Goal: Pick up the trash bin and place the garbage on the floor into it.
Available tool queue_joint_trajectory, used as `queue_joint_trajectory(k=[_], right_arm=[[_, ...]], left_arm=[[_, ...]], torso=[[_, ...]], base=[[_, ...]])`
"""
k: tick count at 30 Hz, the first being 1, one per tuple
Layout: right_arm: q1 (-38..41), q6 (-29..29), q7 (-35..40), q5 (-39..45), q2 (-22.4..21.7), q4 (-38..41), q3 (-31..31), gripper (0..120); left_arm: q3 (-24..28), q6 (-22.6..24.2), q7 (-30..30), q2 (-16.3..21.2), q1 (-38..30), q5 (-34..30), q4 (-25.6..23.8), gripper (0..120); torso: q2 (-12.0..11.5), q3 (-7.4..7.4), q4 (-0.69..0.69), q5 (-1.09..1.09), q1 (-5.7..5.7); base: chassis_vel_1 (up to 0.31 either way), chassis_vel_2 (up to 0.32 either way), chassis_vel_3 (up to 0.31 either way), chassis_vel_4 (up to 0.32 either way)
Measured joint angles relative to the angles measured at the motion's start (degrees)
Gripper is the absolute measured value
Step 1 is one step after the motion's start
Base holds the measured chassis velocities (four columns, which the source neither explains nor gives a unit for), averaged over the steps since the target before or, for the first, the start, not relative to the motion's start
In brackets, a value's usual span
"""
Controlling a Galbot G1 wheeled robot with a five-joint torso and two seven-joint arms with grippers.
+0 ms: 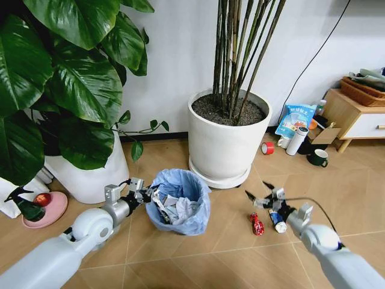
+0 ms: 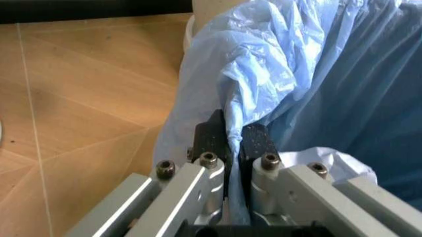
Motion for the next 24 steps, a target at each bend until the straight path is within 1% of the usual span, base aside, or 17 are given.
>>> queue_joint_trajectory(k=[2,3,5,7,8,12,20,24], right_arm=[[0.5,-0.5,2.3,-2.1,2.2,-2.7,0.4,100],[0.5,-0.5,2.3,-2.1,2.2,-2.7,0.4,100],[0.6,-1.3,4.6,-3.4,4.6,-4.5,0.9,100],[0.6,-1.5,5.7,-4.3,6.5,-6.2,1.3,100],[0.6,-1.5,5.7,-4.3,6.5,-6.2,1.3,100],[-0.2,-1.5,6.6,-6.3,9.8,-9.3,2.2,100],[-0.1,-0.5,6.8,-10.8,13.0,-13.7,4.0,100],[0.6,-0.3,7.3,-12.5,13.8,-15.0,4.4,100]], left_arm=[[-0.6,0.0,0.0,0.3,0.4,0.0,-0.5,0],[-0.6,0.0,0.0,0.3,0.4,0.0,-0.5,0],[-1.3,0.0,-0.1,0.5,0.8,-0.1,-0.9,0],[-1.8,0.0,-0.1,0.5,1.1,-0.2,-1.1,0],[-1.8,0.0,-0.1,0.5,1.1,-0.2,-1.1,0],[-2.2,0.0,-0.2,0.5,1.8,-0.1,-1.4,0],[-2.3,0.0,-0.3,0.4,1.9,-0.1,-1.6,0],[-2.2,-0.1,-0.3,0.3,1.8,-0.1,-1.6,0]], torso=[[0.0,0.0,0.0,0.01,0.0],[0.0,0.0,0.0,0.01,0.0],[0.0,0.0,0.01,-0.02,0.0],[0.0,0.0,0.0,0.0,0.0],[0.0,0.0,0.0,0.0,0.0],[0.0,0.0,0.0,-0.01,0.0],[0.0,0.01,0.0,0.0,0.0],[0.0,0.01,0.0,0.0,0.0]], base=[[0.0,0.0,0.0,0.0],[0.0,0.0,0.0,0.0],[0.0,0.0,0.0,0.0],[0.0,0.0,0.0,0.0],[0.0,0.0,0.0,0.0],[0.0,0.0,0.0,0.0],[0.0,0.0,0.0,0.0],[0.0,0.0,0.0,0.0]])
